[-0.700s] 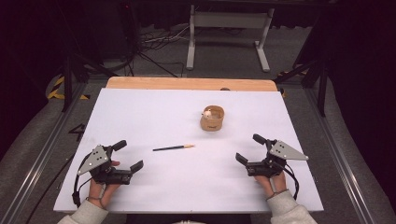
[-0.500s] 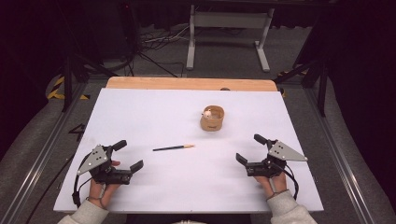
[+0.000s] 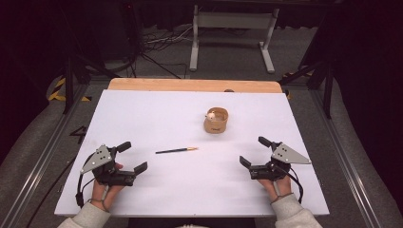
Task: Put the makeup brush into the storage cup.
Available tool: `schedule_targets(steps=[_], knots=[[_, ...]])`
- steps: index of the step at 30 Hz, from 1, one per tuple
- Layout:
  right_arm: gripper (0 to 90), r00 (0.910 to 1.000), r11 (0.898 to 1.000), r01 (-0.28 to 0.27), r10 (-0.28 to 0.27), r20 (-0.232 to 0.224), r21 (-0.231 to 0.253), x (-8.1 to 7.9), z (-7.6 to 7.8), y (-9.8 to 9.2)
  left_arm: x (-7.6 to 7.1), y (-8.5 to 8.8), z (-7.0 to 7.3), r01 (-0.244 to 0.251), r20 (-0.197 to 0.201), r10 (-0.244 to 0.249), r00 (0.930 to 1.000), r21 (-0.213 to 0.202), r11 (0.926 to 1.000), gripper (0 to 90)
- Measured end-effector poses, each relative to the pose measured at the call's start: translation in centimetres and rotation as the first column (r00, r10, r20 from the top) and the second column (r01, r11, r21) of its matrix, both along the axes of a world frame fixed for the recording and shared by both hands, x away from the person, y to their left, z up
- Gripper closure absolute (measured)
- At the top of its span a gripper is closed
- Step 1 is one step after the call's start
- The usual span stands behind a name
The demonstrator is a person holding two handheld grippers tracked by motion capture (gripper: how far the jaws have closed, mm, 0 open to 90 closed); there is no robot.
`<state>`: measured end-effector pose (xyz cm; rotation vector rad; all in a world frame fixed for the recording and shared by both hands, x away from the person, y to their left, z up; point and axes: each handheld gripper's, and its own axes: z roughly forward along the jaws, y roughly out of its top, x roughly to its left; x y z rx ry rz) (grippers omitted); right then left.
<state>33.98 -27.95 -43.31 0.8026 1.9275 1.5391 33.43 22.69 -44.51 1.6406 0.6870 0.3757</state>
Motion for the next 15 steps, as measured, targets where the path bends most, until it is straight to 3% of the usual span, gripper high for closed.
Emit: schedule_targets(steps=[4, 15], knots=[[0.2, 0.9989, 0.999, -0.043, 0.043, -0.020, -0.014, 0.1, 0.2, 0.1, 0.5, -0.4, 0.7, 0.001, -0.003, -0.001, 1.0000, 0.004, 1.0000, 0.2], [0.4, 0.9984, 0.999, -0.054, 0.054, -0.017, -0.004, -0.1, 0.5, 0.1, 2.9, -2.2, 2.4, 0.031, 0.000, -0.031, 0.9995, 0.023, 0.9992, 3.1]])
